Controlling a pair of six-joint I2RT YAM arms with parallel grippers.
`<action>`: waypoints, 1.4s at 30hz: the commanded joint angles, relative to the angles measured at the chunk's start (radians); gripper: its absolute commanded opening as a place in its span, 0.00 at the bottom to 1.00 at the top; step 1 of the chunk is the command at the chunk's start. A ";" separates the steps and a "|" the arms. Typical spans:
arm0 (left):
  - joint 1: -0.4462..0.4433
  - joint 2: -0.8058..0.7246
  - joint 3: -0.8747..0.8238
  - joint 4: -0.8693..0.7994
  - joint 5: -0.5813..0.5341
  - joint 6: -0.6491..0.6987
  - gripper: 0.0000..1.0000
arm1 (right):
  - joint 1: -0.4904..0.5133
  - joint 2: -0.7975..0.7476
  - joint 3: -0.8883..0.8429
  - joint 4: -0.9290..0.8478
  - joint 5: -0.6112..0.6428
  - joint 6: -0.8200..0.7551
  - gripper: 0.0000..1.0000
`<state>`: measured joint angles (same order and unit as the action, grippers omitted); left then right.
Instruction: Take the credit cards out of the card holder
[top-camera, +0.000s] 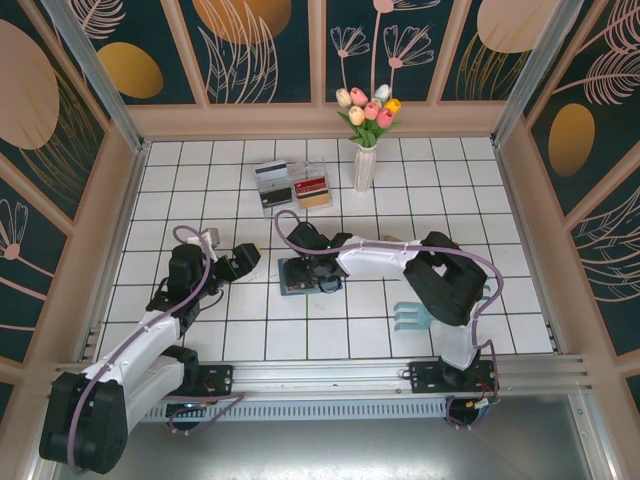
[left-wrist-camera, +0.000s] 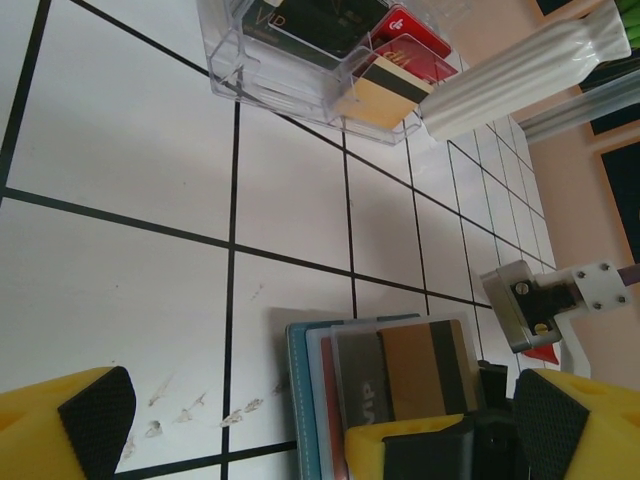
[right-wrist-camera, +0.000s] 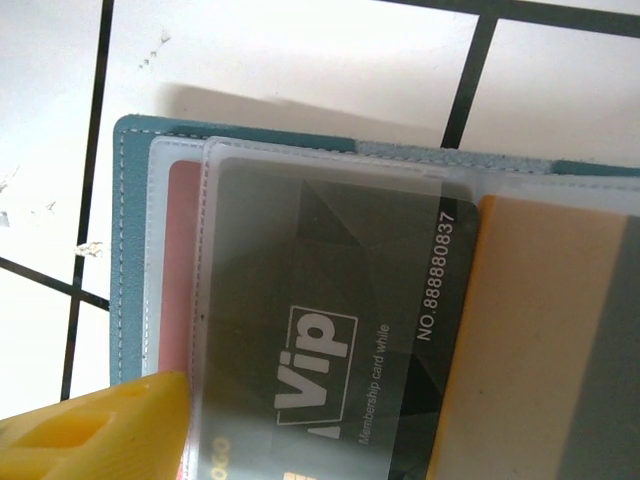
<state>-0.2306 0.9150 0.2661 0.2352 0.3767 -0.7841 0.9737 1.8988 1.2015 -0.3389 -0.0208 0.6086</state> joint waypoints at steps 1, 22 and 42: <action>0.004 0.008 0.007 0.036 0.032 -0.010 0.99 | -0.006 -0.032 -0.020 0.001 -0.024 0.008 0.76; 0.004 0.022 0.010 0.042 0.037 -0.017 0.98 | -0.015 -0.135 -0.071 0.009 -0.022 0.040 0.70; 0.004 0.024 0.007 0.062 0.074 -0.039 0.99 | -0.040 -0.174 -0.138 0.067 -0.050 0.060 0.63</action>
<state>-0.2306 0.9379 0.2661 0.2405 0.4156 -0.8028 0.9455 1.7710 1.0847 -0.3019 -0.0551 0.6609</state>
